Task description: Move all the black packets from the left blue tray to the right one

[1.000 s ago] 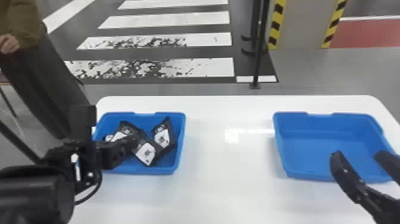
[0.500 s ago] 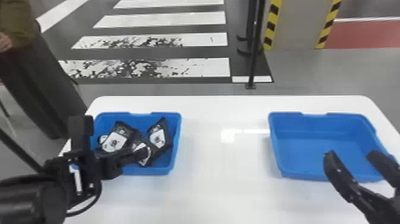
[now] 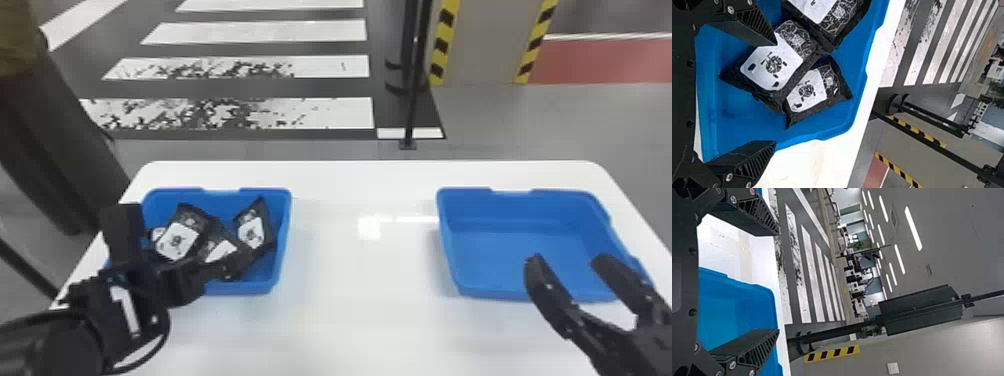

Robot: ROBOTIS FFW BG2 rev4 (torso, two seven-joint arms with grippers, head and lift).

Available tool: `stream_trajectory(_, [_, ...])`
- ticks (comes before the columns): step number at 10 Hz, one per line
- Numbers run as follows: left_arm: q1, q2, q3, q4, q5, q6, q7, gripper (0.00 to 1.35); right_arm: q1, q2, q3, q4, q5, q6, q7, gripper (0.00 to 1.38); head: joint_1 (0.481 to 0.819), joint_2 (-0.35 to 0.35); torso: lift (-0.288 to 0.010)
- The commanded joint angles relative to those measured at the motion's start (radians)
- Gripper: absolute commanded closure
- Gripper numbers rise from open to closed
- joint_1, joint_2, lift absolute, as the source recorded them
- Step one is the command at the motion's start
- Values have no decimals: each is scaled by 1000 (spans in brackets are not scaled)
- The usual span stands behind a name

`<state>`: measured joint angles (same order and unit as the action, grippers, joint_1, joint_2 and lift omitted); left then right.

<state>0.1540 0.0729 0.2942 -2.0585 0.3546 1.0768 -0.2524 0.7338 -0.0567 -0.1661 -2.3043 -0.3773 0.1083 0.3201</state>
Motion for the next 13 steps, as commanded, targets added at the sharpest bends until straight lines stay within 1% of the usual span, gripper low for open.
stream_trajectory(1, [10, -12, -7, 1, 40, -2, 24, 134, 0, 0, 1, 3, -4, 2, 2, 150, 695, 52, -140])
stream_trajectory(3, [10, -12, -17, 1, 54, -4, 79, 134, 0, 2, 1, 3, -6, 0, 5, 150, 695, 36, -140])
stream_trajectory(4, [1, -7, -9, 1, 52, 3, 97, 134, 0, 0, 1, 3, -8, 0, 5, 150, 695, 36, -140])
stream_trajectory(6, [-44, 16, 3, 23, 52, 55, 120, 134, 0, 2, 1, 3, -10, 0, 5, 150, 695, 53, -140])
stream_trajectory(8, [-120, 41, -11, 113, 72, 94, 131, 134, -2, 0, 3, 6, -12, 2, 7, 150, 695, 68, -140])
stream_trajectory(9, [-154, 56, -31, 160, 78, 109, 131, 134, -5, 2, 7, 8, -12, 2, 7, 150, 695, 68, -140])
stream_trajectory(10, [-176, 65, -47, 192, 82, 109, 131, 134, -7, 2, 7, 13, -16, 2, 10, 150, 695, 65, -140])
stream_trajectory(12, [-218, 64, -45, 251, 64, 128, 131, 145, -10, 0, 7, 18, -29, 2, 10, 150, 695, 57, -140])
stream_trajectory(13, [-235, 64, -43, 273, 40, 145, 134, 180, -10, 0, 9, 25, -43, 2, 11, 150, 695, 58, -140])
